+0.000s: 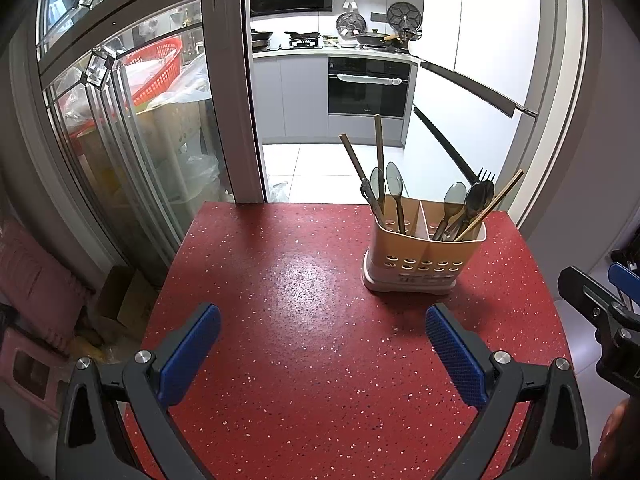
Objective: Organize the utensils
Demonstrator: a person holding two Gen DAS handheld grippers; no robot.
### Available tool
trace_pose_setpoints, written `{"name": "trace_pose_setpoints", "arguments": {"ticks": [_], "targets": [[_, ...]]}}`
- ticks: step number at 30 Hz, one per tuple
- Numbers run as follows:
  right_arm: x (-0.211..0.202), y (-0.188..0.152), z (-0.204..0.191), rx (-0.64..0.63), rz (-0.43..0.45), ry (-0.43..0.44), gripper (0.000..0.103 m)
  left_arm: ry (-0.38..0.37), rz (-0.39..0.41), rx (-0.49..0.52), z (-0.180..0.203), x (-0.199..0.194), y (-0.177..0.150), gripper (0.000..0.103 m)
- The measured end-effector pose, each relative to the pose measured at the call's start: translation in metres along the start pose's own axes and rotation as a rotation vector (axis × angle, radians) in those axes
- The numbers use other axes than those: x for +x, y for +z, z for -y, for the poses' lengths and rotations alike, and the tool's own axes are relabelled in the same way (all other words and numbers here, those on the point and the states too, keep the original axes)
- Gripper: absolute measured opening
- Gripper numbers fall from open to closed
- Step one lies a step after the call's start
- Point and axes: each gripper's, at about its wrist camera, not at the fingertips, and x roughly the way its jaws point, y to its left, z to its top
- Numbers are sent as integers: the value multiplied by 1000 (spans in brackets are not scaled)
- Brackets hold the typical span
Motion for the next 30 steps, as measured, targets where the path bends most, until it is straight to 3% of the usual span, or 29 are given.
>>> {"name": "trace_pose_setpoints", "arguments": {"ticks": [30], "targets": [[2,4,0,-3,3,3,103,-2,1,-10,2,0,4,103]]}}
